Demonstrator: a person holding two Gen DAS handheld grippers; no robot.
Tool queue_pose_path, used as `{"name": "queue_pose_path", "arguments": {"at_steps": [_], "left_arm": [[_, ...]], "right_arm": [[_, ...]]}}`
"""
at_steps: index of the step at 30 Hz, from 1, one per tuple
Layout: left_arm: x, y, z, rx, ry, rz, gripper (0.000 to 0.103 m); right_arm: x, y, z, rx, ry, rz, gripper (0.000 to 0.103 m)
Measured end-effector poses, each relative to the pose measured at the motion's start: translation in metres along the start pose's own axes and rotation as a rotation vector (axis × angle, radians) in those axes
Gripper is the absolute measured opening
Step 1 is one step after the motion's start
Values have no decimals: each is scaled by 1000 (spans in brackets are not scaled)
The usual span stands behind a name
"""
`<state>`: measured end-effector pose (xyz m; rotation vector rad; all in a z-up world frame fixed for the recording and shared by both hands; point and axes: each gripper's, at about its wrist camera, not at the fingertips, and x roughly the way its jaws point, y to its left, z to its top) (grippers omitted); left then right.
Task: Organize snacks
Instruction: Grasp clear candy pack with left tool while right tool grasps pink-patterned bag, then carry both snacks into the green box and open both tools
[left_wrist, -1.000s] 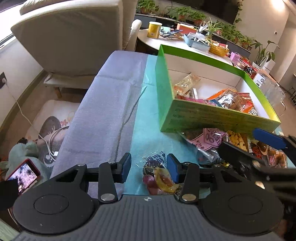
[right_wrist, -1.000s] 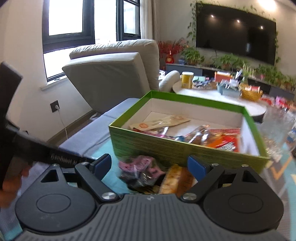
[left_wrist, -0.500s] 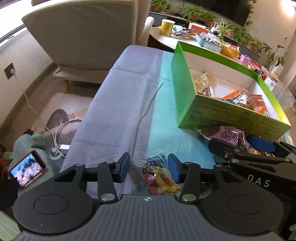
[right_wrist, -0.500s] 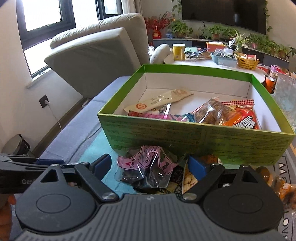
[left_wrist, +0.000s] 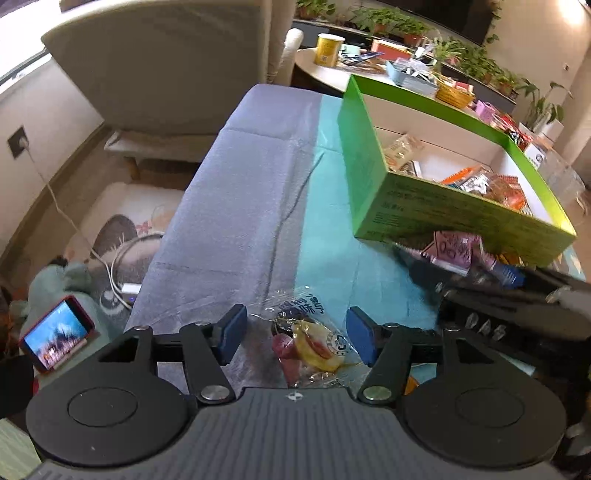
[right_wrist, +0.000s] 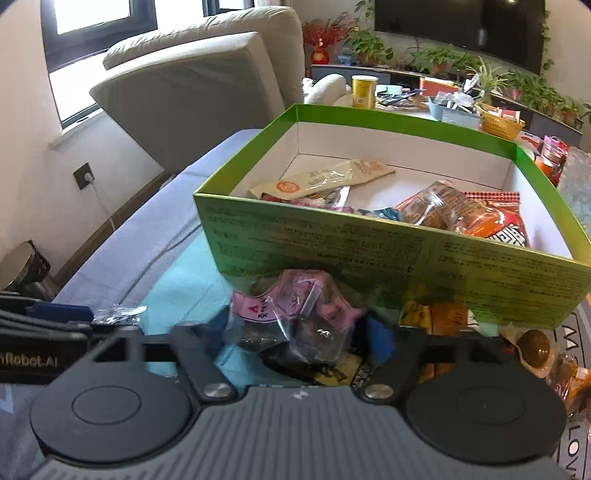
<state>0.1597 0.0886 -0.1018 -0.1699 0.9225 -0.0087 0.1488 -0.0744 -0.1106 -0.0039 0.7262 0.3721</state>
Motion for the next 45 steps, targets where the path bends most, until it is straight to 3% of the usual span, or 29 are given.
{"name": "queue_pose_path", "arguments": {"at_steps": [2,3,7,10,15,25,38,45], "left_arm": [[0,-2,-2,18,-10,-9,48],[-1,-4,-2,32,-11,-20,38],[-4,-11,-4,87,-8,-25,33],[-15,-17,1,100,-45,-33,33],[-45,-28,16,119,-144,-45,33],[-61,-69,56,185,-267,-96,34],[-34,-104,95,198,-310,-127,34],[1,-110,106,208,-272,-120,34]], "right_arm": [[-7,-6,1,37,-16,16,63],[-11,-7,1,36,-29,15,63],[-34,-9,3,18,-89,26,63],[-55,-11,7,12,-165,54,63],[-76,-21,19,17,-257,12,63],[-93,-60,27,39,-318,-111,63],[-82,-104,36,87,-326,-134,63],[-67,-116,36,94,-293,-139,63]]}}
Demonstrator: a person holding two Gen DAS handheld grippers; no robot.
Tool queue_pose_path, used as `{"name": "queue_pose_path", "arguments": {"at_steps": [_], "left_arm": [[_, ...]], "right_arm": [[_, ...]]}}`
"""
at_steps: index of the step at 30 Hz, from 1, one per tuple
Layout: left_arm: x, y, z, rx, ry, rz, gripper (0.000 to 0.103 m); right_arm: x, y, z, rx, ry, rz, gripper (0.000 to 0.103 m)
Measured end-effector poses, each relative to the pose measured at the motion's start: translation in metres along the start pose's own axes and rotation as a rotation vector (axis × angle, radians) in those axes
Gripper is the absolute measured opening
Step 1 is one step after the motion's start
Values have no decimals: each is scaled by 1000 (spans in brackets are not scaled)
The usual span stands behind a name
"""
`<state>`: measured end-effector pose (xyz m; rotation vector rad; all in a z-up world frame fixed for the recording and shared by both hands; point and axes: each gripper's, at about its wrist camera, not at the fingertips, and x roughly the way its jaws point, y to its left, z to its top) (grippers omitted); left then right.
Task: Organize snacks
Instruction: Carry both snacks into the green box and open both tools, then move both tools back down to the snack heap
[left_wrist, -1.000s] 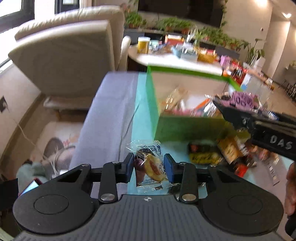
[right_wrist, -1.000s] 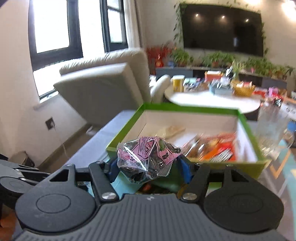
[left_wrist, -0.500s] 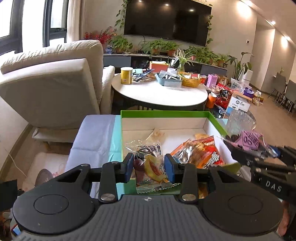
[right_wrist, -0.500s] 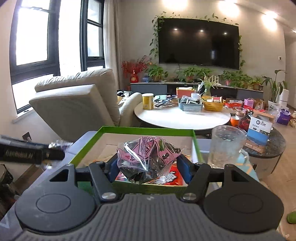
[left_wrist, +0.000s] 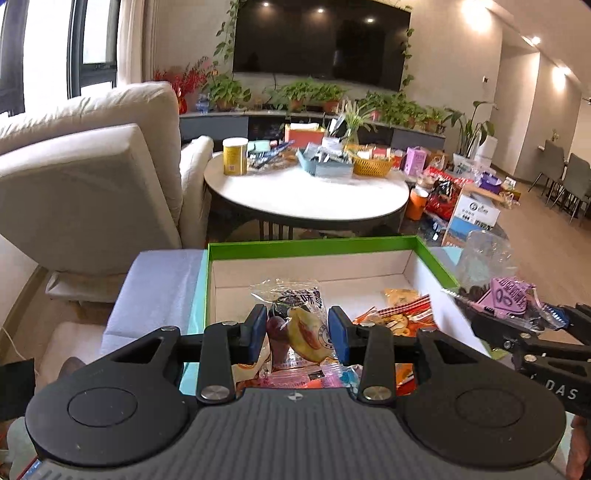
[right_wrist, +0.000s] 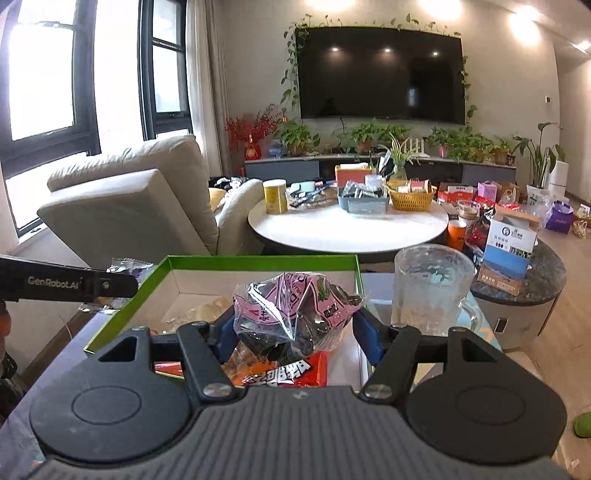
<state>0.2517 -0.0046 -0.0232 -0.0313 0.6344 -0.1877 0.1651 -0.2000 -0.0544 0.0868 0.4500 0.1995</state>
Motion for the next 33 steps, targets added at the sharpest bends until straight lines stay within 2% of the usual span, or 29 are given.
{"name": "queue_pose_path", "arguments": {"at_steps": [6,8,10,12,14,16,26,31,33], "left_arm": [[20,-6,2,15,31,2,35],[27,-5,2,6,40,-5,39],[36,-4,2,-2,66,-2,48],[39,-2,0,-10,89,13,48],[37,1,-4,0,84,0,48],[33,3,-6,8,74,-2,49],[4,2,-13,-20,37,-14,49],[-15,-2,-20,-12,36,-63,49],[-21,-3,-25,-12,58,-104,49]], "right_arm": [[13,-6,3,30,16,-1,63],[18,-6,5,39,16,-2,63],[27,-5,5,48,11,-9,63],[39,-5,1,38,38,-33,63],[43,-6,-2,54,68,-33,63],[37,-9,-7,77,70,-9,63],[13,-14,-8,92,73,0,63],[3,-7,-10,43,69,6,63],[-4,-5,-12,24,61,9,63]]}}
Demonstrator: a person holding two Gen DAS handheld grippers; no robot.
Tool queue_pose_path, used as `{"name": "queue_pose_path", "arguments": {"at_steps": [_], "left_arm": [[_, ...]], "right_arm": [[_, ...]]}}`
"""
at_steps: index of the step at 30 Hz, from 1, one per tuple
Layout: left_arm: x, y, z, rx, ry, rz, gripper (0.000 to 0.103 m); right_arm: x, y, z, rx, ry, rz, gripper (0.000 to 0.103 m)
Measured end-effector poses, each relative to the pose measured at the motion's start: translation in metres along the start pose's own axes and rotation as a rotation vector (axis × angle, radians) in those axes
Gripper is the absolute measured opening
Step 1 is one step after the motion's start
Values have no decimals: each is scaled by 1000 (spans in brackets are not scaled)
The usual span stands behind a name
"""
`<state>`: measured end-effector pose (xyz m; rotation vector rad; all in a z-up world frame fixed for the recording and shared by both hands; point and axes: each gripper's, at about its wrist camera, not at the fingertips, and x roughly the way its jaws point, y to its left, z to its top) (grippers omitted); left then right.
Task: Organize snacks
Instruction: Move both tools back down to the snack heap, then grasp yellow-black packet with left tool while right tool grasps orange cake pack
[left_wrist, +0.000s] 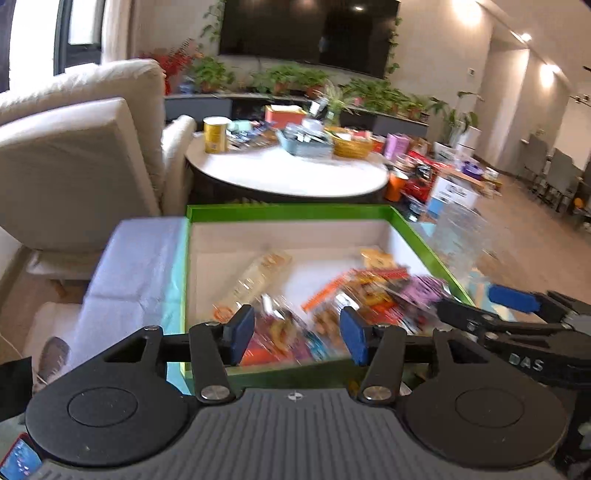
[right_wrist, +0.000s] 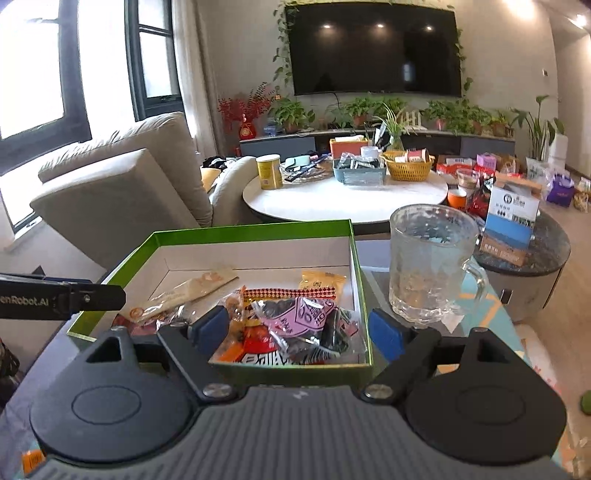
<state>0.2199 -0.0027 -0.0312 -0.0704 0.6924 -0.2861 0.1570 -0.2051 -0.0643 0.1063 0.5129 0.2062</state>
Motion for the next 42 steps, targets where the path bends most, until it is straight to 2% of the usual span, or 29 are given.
{"name": "queue_pose_path", "arguments": {"at_steps": [4,8,11,14,21,26,28,29,30,33,36,42], "left_arm": [[-2,0,-15,-39,82,-62,49],[5,5,-32,-153,189,-103,49],[10,7,-42,-223,247,-113,49],[12,9,-50,-295,261,-96,47],[30,20,-63,-476,382,-140,47],[42,21,-63,-516,368,-86,47],[46,22,-62,-525,356,-83,44],[48,21,-61,-521,346,-75,41],[51,20,-59,-511,341,-64,28],[53,18,-57,-502,323,-98,9],[46,12,-52,-458,273,-98,6],[23,13,-46,-398,231,-107,5]], "right_arm": [[-11,-1,-8,-32,-4,6,63],[-19,-3,-18,-54,10,-8,63],[-21,-4,-23,-64,21,-32,63],[-26,-1,-26,-90,17,-44,63],[-42,12,-38,-192,-16,-36,63],[-45,11,-44,-190,-19,-30,63],[-45,8,-47,-173,-16,-39,63],[-45,7,-48,-162,-13,-39,63],[-45,5,-49,-154,-10,-39,63],[-46,3,-52,-145,-4,-41,63],[-45,3,-54,-144,2,-44,63],[-51,3,-58,-144,-2,-28,63]]}}
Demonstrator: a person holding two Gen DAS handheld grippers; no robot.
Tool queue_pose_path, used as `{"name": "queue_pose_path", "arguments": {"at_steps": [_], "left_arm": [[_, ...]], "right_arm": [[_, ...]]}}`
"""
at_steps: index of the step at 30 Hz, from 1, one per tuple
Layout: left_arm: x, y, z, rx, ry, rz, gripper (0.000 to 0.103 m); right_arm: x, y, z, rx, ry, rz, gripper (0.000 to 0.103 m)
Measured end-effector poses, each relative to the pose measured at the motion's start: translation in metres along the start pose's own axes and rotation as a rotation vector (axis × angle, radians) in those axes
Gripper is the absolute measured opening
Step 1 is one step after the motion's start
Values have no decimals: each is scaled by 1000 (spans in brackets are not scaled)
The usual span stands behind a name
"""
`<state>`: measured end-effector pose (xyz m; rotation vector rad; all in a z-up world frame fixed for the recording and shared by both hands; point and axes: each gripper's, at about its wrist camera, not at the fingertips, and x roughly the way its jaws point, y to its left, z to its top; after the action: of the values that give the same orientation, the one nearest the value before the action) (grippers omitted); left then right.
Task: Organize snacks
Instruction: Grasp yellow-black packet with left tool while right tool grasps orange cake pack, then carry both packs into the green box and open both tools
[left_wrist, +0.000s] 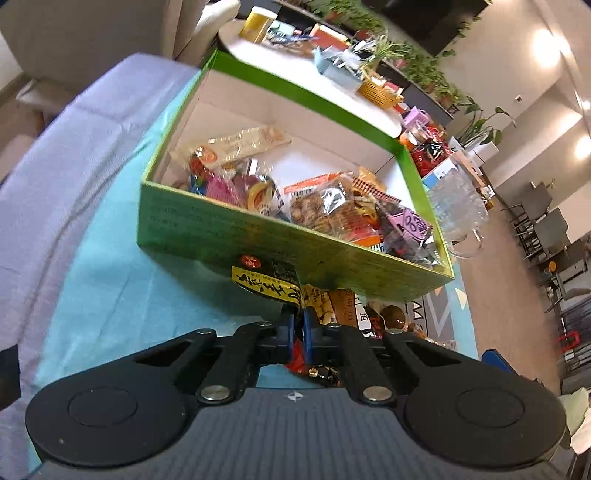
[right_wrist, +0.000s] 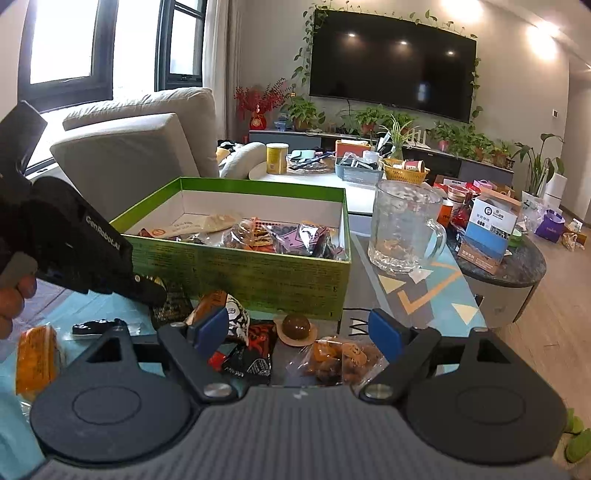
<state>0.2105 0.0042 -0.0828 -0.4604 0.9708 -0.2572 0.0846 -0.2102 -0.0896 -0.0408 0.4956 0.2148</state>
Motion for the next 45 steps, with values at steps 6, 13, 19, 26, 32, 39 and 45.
{"name": "queue_pose_path", "arguments": {"at_steps": [6,13,19,26,32,39,45], "left_arm": [[-38,2,-4,94,-53,9,5],[-77,13,-15,175,-141,56,5],[-94,30,-19,155,-161,60,5],[-106,39,-25,154,-186,39,5],[-107,45,-29,139,-191,30,5],[-107,49,-30,132,-192,40,5],[-112,49,-29,134,-206,61,5]], "right_arm": [[-12,12,-6,-45,-2,67,63],[-32,57,-22,-99,32,287,63],[-28,117,-26,-188,69,440,63],[2,137,-28,-240,129,356,63],[19,67,-23,35,168,62,63],[-7,97,-18,-80,75,350,63],[22,138,-19,-178,84,375,64]]}}
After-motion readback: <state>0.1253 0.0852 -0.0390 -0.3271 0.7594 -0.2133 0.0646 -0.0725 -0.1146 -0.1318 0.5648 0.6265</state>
